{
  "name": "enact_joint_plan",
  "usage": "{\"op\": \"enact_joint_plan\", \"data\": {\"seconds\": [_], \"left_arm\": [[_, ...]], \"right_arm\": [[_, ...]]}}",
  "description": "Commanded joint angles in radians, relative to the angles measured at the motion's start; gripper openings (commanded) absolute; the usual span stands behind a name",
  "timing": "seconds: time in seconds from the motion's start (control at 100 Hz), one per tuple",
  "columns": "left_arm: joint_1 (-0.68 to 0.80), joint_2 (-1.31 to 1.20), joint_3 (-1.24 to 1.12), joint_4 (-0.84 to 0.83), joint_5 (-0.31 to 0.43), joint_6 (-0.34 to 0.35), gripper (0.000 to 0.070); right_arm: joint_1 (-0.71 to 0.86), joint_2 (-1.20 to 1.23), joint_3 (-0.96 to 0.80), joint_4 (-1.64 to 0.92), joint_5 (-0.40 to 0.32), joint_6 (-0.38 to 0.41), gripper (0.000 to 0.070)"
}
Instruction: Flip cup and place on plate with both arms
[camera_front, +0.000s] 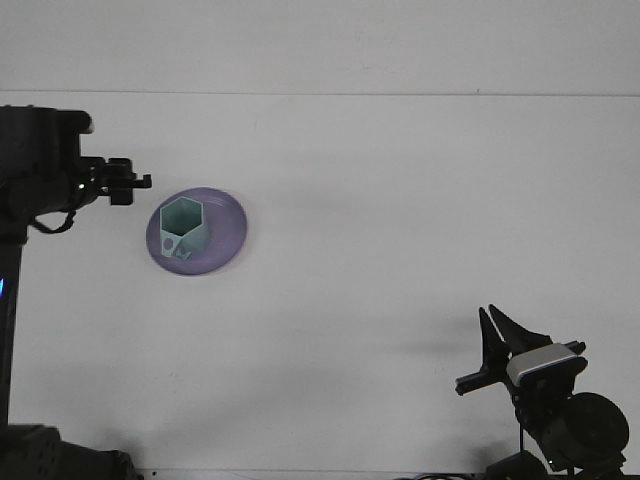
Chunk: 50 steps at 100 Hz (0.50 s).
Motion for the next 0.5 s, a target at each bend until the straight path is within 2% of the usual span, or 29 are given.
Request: {"op": "enact_joint_plan", "data": {"seconds": [0.0,0.11,0.21,0.36,0.49], "left_arm": [[0.000,-0.069,0.026,-0.003,0.003,0.003,0.0013],[0.000,-0.209,-0.005,-0.015,0.002,0.008,0.0013],[0.000,-0.372,-0.152,0.058,0.001,0.014,0.0013],[0.000,-0.701,-0.586,0.341,0.001,0.049,0.0013],[-0.002,-0.991,-0.974,0.588,0.013,0.031,0.0012]], "right_arm": [[0.001,0.021,0.012,0.009,0.001,-0.024,0.0003],[0.001,0.044,0.012,0.010,0.001,-0.043,0.0003],[0.001,0.059,0.011,0.033,0.005,-0.047,0.0003],[0.001,0.056,-0.006,0.088,0.011,-0.068,0.0003],[0.001,0.033,-0.091,0.143,0.008,-0.055,0.0003]]}}
